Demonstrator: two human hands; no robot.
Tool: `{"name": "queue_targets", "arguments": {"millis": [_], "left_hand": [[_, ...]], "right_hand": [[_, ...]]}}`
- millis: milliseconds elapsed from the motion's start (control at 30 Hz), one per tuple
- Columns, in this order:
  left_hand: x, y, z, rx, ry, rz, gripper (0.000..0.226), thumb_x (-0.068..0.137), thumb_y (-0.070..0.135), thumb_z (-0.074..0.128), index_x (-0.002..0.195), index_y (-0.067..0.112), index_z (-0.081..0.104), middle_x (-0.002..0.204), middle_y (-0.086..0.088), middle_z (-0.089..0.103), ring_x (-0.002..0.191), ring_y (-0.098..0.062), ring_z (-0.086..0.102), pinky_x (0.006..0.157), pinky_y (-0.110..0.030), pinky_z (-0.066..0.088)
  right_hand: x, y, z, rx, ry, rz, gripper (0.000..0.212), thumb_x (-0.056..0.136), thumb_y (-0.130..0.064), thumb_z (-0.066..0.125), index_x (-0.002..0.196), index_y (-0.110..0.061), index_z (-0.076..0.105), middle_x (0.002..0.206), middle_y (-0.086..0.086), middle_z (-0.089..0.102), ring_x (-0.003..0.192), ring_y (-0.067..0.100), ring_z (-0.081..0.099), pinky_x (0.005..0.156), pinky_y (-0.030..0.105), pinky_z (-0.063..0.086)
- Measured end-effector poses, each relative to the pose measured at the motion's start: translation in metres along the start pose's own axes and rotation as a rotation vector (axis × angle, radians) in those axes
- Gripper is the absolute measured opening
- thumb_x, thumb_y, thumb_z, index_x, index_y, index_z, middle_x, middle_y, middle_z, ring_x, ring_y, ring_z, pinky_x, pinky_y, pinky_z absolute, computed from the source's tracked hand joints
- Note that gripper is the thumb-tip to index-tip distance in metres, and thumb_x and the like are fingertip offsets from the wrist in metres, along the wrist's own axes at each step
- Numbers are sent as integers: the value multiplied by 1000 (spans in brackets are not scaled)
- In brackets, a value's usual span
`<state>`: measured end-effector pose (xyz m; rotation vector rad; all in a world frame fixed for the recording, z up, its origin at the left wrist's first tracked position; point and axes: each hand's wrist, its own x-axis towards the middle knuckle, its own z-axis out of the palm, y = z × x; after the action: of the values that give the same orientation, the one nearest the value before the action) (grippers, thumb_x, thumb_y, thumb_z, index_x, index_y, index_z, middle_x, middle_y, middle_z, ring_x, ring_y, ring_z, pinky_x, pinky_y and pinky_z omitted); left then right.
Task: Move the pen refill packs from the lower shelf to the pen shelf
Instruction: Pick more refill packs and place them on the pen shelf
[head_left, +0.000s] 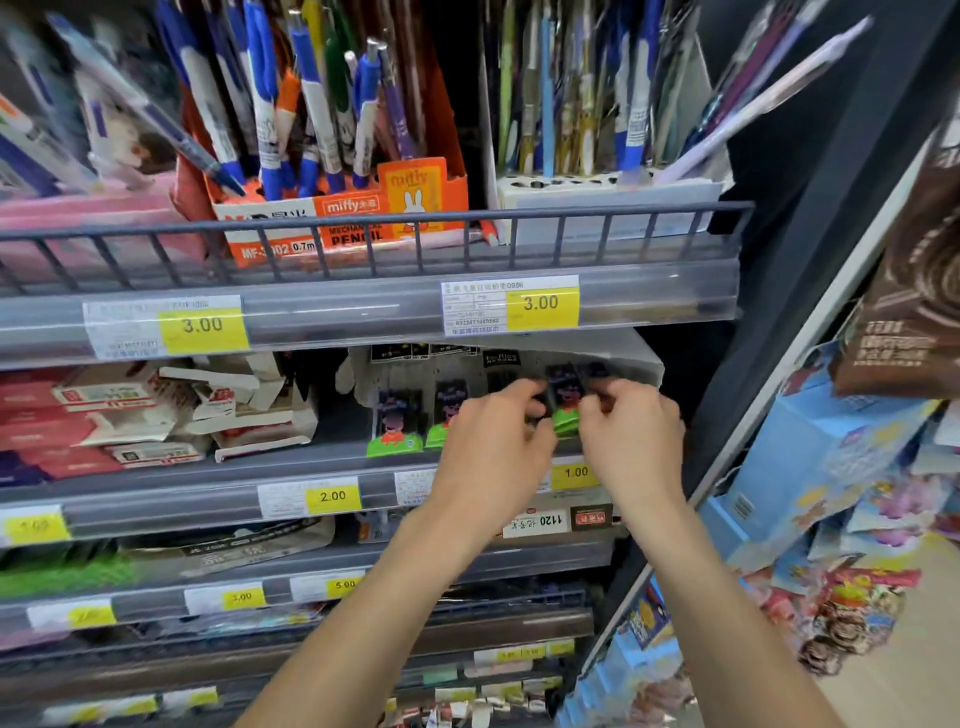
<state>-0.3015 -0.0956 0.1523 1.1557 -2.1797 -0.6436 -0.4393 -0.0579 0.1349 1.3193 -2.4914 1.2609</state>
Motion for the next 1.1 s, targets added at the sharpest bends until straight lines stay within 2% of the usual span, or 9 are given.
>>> {"name": "queue_targets", "arguments": {"millis": [100,200,333,433,533,700,800,900,1100], "left_hand": [[-6,-11,3,263,61,100,35,99,24,64,132,14,68,114,-9,77,106,-33,67,95,-42,50],[-5,-18,5,490,91,109,35,99,41,63,124,18,71,107,-11,76,102,-39,66,92,-49,47],[-3,-23,12,556,59,123,42,102,57,53,130,30,68,121,-5,75,117,-35,66,114,-60,34],[0,-33,19,532,37,140,44,105,56,46,137,32,65,134,-4,70,120,-31,66,121,-57,26],[0,-38,25,515,52,167,43,106,54,47,136,30,67,132,-5,71,114,-30,69,117,-53,31],[-3,-36,26,505,107,187,39,105,48,55,130,23,71,129,-7,72,117,-34,68,119,-59,32],[-12,-38,23,448,294,272,26,97,32,73,116,15,77,120,-13,73,120,-41,65,110,-66,43],[-35,-59,10,363,498,318,19,98,21,72,110,8,77,118,-16,71,119,-37,62,104,-56,48],[-148,-157,-52,397,647,75,16,100,16,65,106,5,76,112,-10,68,104,-25,62,85,-42,54]], "right_hand": [[1,-5,5,-278,23,-159,22,94,-22,56,90,-9,74,89,18,71,86,41,64,63,39,41],[-3,-5,8,-372,59,-255,21,91,-22,60,84,-8,74,87,16,71,88,38,63,57,36,36],[-6,6,11,-403,47,-366,21,94,-19,61,80,-8,73,86,10,70,91,35,59,51,34,41],[-7,18,10,-347,33,-415,19,97,-22,63,84,-12,73,84,4,69,93,31,56,48,37,50],[-6,26,10,-316,20,-435,18,97,-22,62,87,-13,73,86,3,69,94,31,56,47,39,51],[-8,28,11,-268,14,-435,22,100,-24,57,93,-12,74,99,4,66,96,29,56,54,42,54],[-19,23,11,-112,144,-423,23,101,-21,56,97,-9,75,96,4,60,88,26,58,54,37,50],[-41,10,20,52,219,-495,22,100,-16,57,100,-5,75,92,5,59,83,24,57,57,38,48],[-121,-49,78,348,-66,-659,20,98,-15,59,96,-3,76,88,2,61,82,22,54,72,38,46]]}}
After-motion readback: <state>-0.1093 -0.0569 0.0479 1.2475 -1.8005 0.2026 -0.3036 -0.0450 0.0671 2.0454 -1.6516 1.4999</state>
